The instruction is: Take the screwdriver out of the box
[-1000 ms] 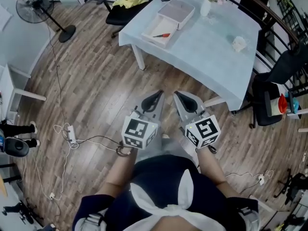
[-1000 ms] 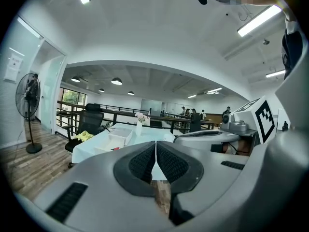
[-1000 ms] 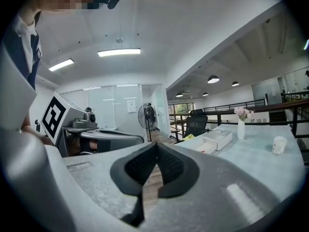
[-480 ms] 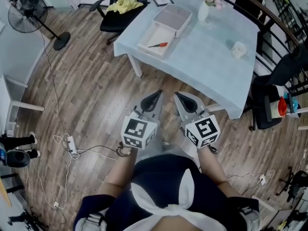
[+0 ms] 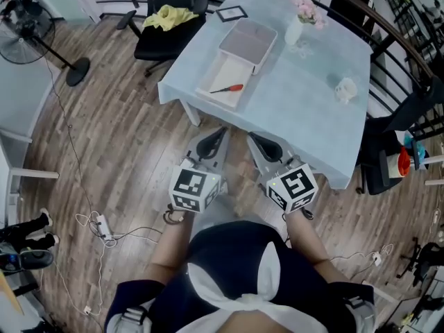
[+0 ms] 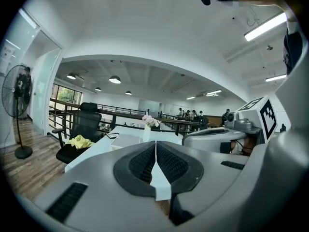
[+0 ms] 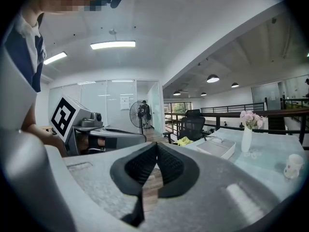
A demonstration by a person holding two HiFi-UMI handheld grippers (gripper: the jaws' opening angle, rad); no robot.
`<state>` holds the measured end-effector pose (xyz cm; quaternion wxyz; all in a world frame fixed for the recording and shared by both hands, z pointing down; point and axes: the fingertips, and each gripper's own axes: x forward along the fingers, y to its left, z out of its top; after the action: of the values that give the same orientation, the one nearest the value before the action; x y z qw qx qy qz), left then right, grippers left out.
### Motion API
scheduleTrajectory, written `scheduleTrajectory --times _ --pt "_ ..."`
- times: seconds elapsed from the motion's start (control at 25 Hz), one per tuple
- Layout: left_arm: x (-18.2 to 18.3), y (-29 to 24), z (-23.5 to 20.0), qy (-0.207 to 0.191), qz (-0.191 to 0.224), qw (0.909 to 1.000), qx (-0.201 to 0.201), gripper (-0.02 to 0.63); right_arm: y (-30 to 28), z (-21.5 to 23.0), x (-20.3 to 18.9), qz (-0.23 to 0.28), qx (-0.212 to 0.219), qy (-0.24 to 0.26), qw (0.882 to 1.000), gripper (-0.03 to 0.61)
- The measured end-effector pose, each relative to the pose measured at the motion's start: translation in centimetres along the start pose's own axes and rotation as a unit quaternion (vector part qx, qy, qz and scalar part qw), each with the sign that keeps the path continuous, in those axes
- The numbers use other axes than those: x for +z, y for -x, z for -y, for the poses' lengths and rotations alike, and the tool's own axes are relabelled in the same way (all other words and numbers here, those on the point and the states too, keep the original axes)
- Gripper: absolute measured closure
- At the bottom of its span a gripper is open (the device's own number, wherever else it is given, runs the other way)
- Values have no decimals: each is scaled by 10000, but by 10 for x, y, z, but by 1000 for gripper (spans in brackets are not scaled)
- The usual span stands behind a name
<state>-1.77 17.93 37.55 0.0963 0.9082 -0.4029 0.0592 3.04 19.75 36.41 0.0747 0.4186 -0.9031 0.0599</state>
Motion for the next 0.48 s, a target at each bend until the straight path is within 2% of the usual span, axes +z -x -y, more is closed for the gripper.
scheduleTrajectory --times 0.36,0.48 --pt "3 -31 -62 95 6 9999 -42 592 -55 28 -2 -158 -177 27 9997 580" --pt "-3 -44 -74 146 -148 9998 -66 592 -69 39 -2 -201 -207 32 9996 580"
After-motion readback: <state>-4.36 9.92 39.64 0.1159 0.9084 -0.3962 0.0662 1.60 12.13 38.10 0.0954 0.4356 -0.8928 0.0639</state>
